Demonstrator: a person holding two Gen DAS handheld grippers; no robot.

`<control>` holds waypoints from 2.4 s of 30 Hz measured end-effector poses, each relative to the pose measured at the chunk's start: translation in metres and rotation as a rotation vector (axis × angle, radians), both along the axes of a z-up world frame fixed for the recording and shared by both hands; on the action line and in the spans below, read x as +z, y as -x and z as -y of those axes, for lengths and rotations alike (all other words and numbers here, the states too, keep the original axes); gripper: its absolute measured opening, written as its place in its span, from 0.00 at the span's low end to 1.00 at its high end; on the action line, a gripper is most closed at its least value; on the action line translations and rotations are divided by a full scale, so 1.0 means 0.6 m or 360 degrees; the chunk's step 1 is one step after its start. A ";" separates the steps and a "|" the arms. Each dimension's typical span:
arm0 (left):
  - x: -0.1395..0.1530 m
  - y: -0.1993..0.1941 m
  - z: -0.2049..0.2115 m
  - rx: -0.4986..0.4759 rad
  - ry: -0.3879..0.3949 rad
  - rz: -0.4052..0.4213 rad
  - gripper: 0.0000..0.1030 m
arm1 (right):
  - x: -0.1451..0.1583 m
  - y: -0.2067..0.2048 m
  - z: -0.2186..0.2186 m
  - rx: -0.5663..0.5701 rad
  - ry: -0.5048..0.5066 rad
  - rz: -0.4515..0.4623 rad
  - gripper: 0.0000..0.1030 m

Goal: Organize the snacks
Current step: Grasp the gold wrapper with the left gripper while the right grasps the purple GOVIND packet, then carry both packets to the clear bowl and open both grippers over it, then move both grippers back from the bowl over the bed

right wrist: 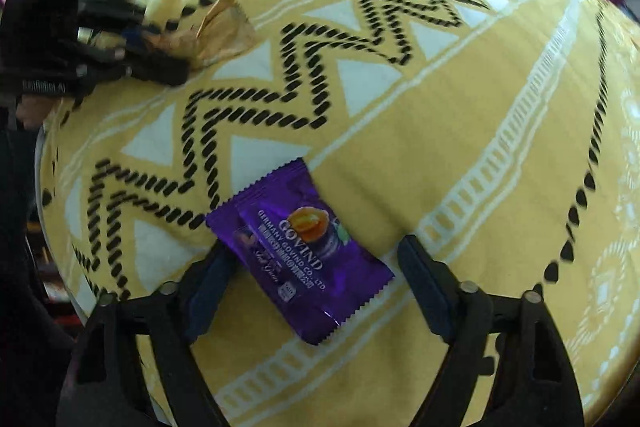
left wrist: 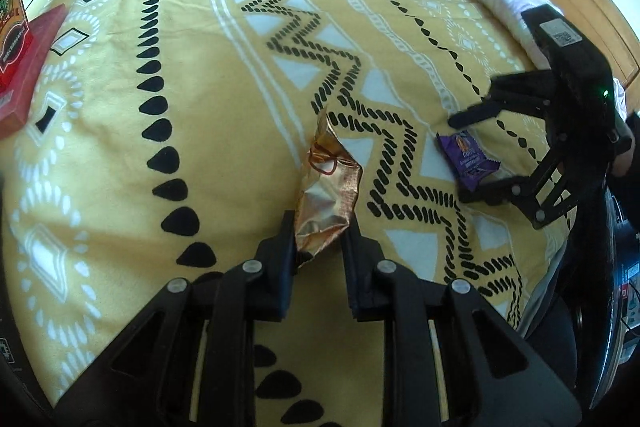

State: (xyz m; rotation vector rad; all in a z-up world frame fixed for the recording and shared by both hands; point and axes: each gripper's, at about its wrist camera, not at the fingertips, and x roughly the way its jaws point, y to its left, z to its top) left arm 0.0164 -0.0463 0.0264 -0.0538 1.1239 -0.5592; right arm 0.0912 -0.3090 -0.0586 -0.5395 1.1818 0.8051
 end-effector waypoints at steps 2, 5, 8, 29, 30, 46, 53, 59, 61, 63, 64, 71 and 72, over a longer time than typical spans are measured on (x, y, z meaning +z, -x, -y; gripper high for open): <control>0.001 0.001 -0.001 0.0012 -0.0004 0.0010 0.21 | 0.006 0.007 0.013 -0.0073 -0.0045 0.0005 0.56; 0.010 0.009 -0.001 0.0041 -0.0027 0.0066 0.21 | 0.019 0.026 0.025 -0.0155 -0.0087 0.0047 0.43; 0.029 0.017 -0.003 0.0080 -0.0029 0.0137 0.21 | 0.043 0.048 0.037 -0.0227 -0.0174 0.0091 0.39; 0.315 0.096 -0.291 0.0721 -0.0006 0.0706 0.21 | 0.383 0.060 -0.177 -0.0272 -0.0722 0.0610 0.38; 0.328 0.106 -0.322 0.0779 -0.0015 0.0730 0.21 | 0.398 0.062 -0.208 -0.0230 -0.0746 0.0613 0.38; 0.341 0.166 -0.737 0.1509 -0.0378 0.0590 0.21 | 0.487 0.120 -0.753 0.0263 -0.0950 0.0293 0.39; 0.298 0.184 -0.767 0.1549 -0.0375 0.0485 0.21 | 0.435 0.127 -0.892 0.0285 -0.0869 0.0176 0.39; 0.300 0.193 -0.803 0.1578 -0.0349 0.0478 0.23 | 0.417 0.125 -0.932 0.0294 -0.0834 0.0167 0.43; 0.296 0.191 -0.810 0.1585 -0.0350 0.0467 0.31 | 0.413 0.119 -0.934 0.0285 -0.0838 0.0152 0.50; 0.298 0.192 -0.813 0.1600 -0.0358 0.0479 0.54 | 0.411 0.116 -0.933 0.0270 -0.0837 0.0165 0.52; 0.301 0.195 -0.811 0.1614 -0.0377 0.0501 0.61 | 0.411 0.115 -0.930 0.0255 -0.0836 0.0184 0.56; 0.334 0.212 -0.784 0.1626 -0.0358 0.0613 0.72 | 0.444 0.144 -0.826 0.0204 -0.0933 0.0381 0.66; 0.343 0.217 -0.769 0.1613 -0.0351 0.0646 0.72 | 0.447 0.149 -0.804 0.0194 -0.0941 0.0418 0.68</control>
